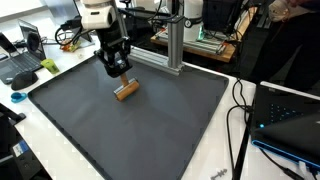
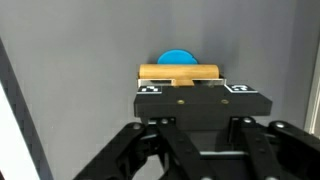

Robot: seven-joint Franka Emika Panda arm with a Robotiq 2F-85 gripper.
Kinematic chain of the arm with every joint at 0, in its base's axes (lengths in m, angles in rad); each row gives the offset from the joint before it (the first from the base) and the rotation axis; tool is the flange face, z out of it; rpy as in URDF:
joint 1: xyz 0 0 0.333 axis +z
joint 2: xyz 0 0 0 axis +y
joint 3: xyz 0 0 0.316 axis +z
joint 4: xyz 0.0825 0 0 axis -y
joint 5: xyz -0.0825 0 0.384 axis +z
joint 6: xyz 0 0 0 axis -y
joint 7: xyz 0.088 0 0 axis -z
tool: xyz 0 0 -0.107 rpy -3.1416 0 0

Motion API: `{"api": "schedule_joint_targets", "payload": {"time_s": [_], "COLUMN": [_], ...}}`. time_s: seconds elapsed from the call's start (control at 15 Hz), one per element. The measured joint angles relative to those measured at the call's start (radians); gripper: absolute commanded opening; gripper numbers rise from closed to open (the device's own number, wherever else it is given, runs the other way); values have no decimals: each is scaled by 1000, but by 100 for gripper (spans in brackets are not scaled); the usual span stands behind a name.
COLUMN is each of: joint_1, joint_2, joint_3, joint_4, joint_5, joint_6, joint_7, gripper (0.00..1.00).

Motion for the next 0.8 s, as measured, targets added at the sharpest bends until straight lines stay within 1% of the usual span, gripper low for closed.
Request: {"api": "schedule_joint_targets", "payload": {"time_s": [0.2,0.53,0.8], "joint_1": [0,-2,-2], "joint_2": [-3,3,2], "joint_3": [-17,-55,-46], "joint_4": [-3,-16,-15], "joint_5": [-14,-68,-63], "joint_6": [-1,1,1], "joint_7": [3,12,12], "gripper": [22,22,22]}}
